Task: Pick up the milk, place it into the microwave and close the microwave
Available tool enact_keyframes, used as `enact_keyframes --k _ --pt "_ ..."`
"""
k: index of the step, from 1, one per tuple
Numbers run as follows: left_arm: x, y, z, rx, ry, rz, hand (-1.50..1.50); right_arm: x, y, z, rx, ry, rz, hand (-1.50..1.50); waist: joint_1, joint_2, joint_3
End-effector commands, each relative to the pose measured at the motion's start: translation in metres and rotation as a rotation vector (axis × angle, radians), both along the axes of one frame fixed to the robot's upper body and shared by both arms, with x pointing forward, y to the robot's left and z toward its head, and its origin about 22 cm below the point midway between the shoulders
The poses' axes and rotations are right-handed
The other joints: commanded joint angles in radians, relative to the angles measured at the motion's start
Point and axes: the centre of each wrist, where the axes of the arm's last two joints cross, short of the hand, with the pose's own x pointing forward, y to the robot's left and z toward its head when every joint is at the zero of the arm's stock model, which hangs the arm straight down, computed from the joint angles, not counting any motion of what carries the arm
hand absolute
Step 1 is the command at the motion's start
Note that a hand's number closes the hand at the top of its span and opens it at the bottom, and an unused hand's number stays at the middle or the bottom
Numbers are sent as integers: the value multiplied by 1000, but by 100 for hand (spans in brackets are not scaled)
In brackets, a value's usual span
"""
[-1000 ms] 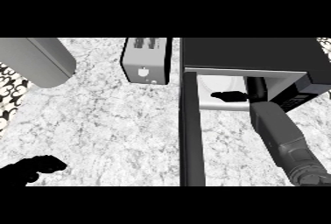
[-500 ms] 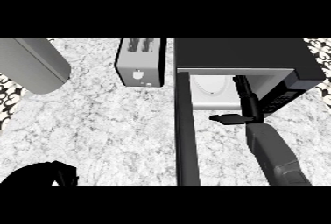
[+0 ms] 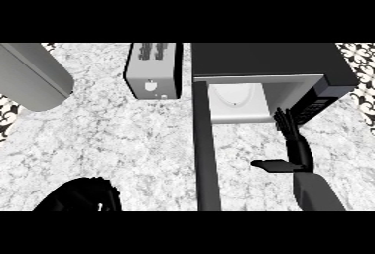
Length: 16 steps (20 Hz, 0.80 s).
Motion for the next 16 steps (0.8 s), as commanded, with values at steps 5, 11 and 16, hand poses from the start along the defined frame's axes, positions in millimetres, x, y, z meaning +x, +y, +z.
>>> enact_keyframes --k 5,11,16 --pt "34 -52 -11 72 -19 -79 150 -79 -28 -13 14 14 -51 -150 -16 7 0" --pt "46 -102 -30 174 -40 -178 150 -130 -74 14 -5 -13 -22 -150 -10 10 0" --pt "48 -129 -78 271 -18 -220 150 -164 -83 38 -16 -73 -17 -150 -10 12 -1"
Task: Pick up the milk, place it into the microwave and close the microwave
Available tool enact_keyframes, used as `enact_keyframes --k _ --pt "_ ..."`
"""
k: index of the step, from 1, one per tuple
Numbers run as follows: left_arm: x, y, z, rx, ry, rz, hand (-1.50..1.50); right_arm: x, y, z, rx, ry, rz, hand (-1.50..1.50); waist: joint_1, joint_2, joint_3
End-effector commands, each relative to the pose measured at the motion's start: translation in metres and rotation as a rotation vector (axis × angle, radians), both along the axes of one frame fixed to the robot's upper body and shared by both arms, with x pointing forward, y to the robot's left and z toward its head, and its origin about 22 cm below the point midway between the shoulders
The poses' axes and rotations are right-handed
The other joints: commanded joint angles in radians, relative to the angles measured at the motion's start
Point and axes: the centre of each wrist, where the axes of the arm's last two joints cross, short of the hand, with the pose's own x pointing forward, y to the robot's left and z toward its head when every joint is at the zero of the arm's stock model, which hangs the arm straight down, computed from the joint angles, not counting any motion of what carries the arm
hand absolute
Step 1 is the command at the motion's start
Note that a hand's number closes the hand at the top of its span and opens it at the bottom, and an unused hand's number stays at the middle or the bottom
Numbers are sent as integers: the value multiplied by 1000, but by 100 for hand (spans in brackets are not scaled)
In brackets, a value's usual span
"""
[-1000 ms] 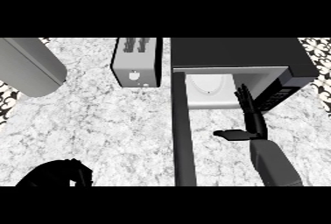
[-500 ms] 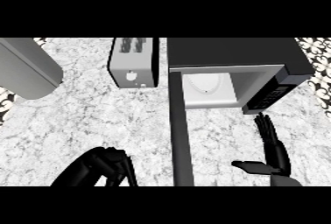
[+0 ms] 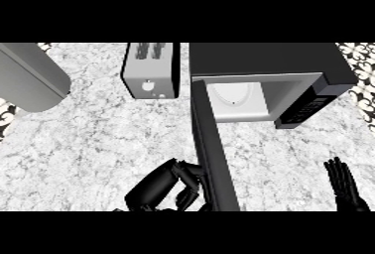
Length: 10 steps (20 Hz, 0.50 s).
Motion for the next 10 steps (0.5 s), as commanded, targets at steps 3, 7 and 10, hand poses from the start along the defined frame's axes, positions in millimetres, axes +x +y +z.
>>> enact_keyframes --k 3,7,10 --pt "-1 -39 -63 112 -5 -13 150 -28 -12 35 -43 -80 75 -150 -13 6 -1" --pt "6 -56 -79 112 -89 23 150 -17 -22 64 -5 -120 150 -150 -14 9 -1" --pt "1 -62 -90 62 -101 84 150 -28 -9 71 52 -138 181 -150 -37 12 -3"
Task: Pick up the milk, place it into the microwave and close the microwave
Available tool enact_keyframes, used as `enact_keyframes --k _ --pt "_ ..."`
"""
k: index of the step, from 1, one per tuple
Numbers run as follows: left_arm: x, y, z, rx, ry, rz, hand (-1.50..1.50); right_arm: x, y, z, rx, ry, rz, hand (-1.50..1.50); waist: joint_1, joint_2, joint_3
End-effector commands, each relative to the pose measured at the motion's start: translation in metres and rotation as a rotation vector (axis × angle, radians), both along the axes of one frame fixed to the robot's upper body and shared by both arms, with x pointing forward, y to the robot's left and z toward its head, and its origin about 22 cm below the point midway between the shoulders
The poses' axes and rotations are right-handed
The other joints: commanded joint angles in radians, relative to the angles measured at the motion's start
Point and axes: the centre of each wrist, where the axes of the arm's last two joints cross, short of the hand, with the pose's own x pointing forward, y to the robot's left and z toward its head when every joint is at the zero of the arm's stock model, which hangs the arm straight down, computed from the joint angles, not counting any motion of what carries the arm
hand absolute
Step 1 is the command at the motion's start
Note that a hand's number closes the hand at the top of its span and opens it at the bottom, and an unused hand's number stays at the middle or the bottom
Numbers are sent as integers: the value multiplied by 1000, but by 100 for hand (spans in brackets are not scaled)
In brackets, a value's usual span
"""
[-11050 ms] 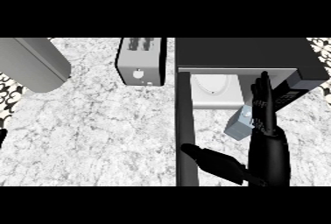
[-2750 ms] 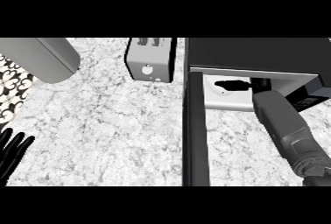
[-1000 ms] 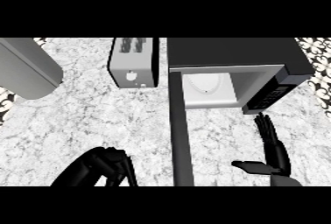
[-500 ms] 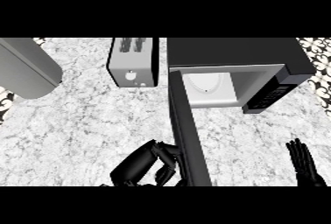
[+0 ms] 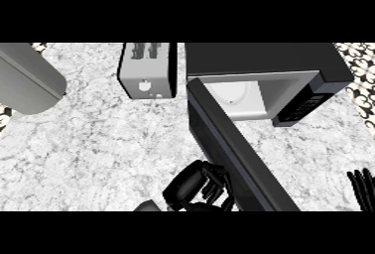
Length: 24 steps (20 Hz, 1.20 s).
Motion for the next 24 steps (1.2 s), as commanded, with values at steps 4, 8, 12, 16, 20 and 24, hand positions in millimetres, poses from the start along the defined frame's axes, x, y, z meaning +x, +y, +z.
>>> enact_keyframes --k 4,8,12,16,20,24 --pt "-1 -19 -27 -13 -25 59 150 -6 6 36 83 -99 123 -150 -31 8 -1" --pt "3 -27 -26 -18 15 65 150 -8 2 61 53 -96 171 -150 -44 10 -1" --pt "7 -34 -23 -16 16 57 150 -5 17 71 67 -116 221 -150 -80 14 -2" --pt "4 -41 -12 -112 29 95 150 5 18 85 82 -126 277 -150 -107 22 -3" --pt "16 -50 9 -176 -10 149 150 9 14 104 33 -113 326 -150 -132 23 -5" --pt "22 -49 13 -225 -19 280 150 16 6 119 -20 -120 327 -150 -125 27 -4"
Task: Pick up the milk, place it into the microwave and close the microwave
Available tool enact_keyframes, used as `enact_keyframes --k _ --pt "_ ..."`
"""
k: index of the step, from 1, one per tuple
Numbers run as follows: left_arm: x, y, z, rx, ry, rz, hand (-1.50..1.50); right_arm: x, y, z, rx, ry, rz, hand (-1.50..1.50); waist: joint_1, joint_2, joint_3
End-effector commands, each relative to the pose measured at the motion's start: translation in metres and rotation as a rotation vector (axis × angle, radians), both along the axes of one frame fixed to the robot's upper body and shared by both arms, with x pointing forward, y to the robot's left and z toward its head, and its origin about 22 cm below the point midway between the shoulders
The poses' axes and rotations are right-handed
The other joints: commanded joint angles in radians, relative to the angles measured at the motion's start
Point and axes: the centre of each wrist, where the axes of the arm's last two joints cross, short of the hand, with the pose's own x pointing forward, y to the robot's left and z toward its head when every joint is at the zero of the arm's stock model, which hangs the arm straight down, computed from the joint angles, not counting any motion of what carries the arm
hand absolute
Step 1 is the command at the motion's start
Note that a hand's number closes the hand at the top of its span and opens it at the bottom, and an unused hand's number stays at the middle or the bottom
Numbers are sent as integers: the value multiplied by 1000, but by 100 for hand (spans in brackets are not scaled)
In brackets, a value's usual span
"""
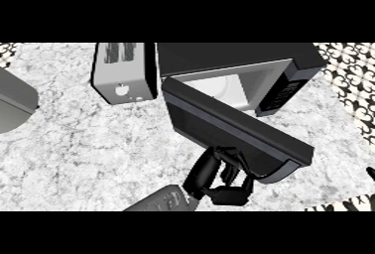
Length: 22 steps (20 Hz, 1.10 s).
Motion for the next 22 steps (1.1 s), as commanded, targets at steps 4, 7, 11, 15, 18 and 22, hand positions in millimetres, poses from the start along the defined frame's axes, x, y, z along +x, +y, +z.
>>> enact_keyframes --k 4,7,11,15,18,22 --pt "23 -5 20 -67 2 174 150 8 -7 25 -39 -55 32 -150 -41 10 0" --pt "30 -9 28 -70 8 216 -150 13 -16 36 -40 -85 23 -150 -52 10 2" --pt "43 -9 33 -47 36 279 -150 22 -21 56 -126 -150 12 -150 -84 20 1" --pt "52 -10 43 -88 60 349 -150 32 -41 100 -365 -291 -110 150 -95 23 -2" --pt "59 -12 54 -127 47 377 -150 37 -41 106 -388 -327 -120 150 -102 34 -1" --pt "74 -11 64 -148 60 428 -150 41 -44 117 -441 -340 -124 150 -113 45 1"
